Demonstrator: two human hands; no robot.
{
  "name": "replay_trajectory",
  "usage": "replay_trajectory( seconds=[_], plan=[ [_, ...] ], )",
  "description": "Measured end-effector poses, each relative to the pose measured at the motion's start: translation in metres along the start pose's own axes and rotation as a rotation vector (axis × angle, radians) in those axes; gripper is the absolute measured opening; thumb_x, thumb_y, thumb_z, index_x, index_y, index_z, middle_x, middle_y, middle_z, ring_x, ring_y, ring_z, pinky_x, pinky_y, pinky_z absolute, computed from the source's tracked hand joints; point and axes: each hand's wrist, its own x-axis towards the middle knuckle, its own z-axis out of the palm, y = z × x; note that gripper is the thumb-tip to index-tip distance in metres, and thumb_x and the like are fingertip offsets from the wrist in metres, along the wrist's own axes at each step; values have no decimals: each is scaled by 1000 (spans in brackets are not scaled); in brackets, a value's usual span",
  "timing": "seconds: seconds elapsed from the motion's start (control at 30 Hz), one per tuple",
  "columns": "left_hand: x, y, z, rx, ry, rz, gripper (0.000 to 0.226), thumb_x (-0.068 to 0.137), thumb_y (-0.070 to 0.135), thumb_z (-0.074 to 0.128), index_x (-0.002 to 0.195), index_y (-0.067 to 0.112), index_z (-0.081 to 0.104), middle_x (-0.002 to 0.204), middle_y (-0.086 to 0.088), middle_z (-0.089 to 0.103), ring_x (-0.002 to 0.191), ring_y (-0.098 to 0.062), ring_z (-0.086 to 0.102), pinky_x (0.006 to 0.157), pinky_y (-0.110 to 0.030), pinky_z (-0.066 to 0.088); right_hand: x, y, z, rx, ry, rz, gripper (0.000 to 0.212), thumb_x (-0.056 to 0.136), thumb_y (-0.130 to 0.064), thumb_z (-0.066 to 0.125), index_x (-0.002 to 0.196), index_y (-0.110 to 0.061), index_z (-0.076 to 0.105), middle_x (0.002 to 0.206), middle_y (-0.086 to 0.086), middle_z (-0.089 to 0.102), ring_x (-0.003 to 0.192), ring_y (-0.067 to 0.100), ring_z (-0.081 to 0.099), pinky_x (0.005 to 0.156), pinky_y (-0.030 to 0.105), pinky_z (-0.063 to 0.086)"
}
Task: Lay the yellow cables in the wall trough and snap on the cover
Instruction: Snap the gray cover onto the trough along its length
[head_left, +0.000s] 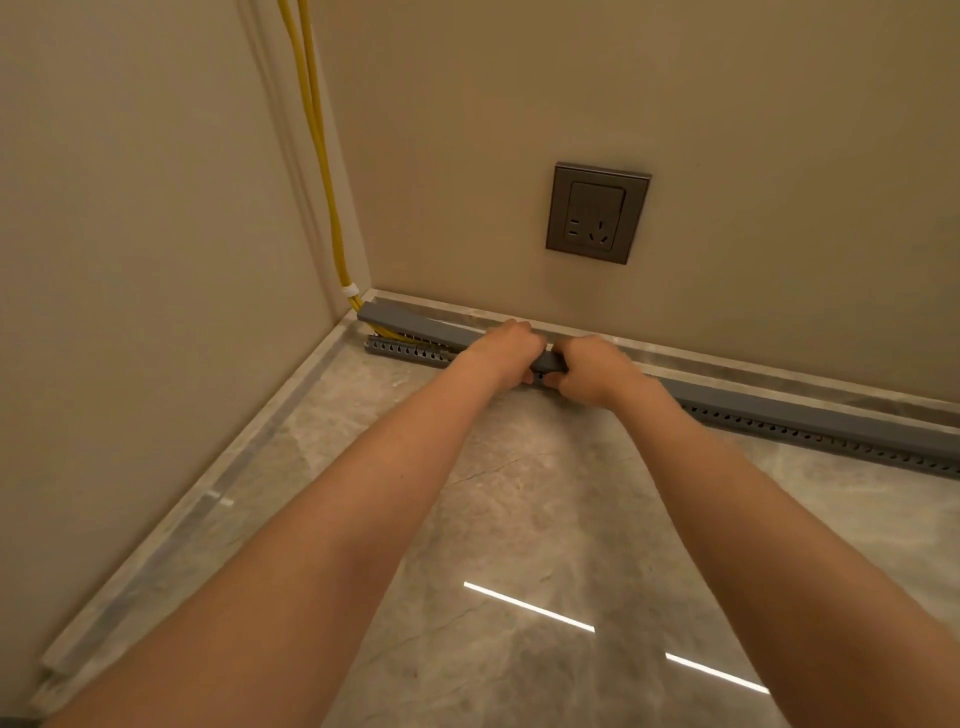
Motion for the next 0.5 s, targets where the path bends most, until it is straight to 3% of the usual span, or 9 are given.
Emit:
replay_trajectory(
  seconds=[0.1, 0.23, 0.37, 0.5],
  plan=[
    [0, -5, -5, -13, -41, 25, 36, 88, 14, 62, 120, 1, 55, 125, -20, 55, 116, -34, 53, 94, -39, 43, 1, -5, 6, 6, 74, 23, 25, 84, -19, 57, 103, -4, 64, 104, 20, 66, 96, 36, 61, 66, 30, 39],
    [-9, -35, -15, 13, -129, -54, 36, 90, 19, 61, 122, 4, 54, 127, -16, 56, 116, -32, 55, 92, -37, 44, -2, -2, 1, -49, 51, 51, 27, 84, -22, 58, 103, -5, 66, 100, 17, 66, 86, 32, 58, 65, 28, 40],
    [-18, -55, -22, 24, -126, -81, 38, 87, 28, 65, 115, 5, 58, 120, -15, 59, 108, -32, 58, 84, -36, 45, -2, -12, -8, -133, -18, 41, 25, 83, -19, 55, 100, -3, 63, 77, 8, 53, 74, 26, 49, 63, 30, 41],
    [-16, -56, -18, 29, -138, -61, 37, 88, 27, 64, 117, 6, 57, 123, -14, 58, 111, -31, 56, 90, -38, 45, 7, -29, -6, -101, -30, -18, 31, 87, -27, 55, 108, -5, 61, 97, 15, 62, 83, 29, 55, 66, 29, 41]
  ],
)
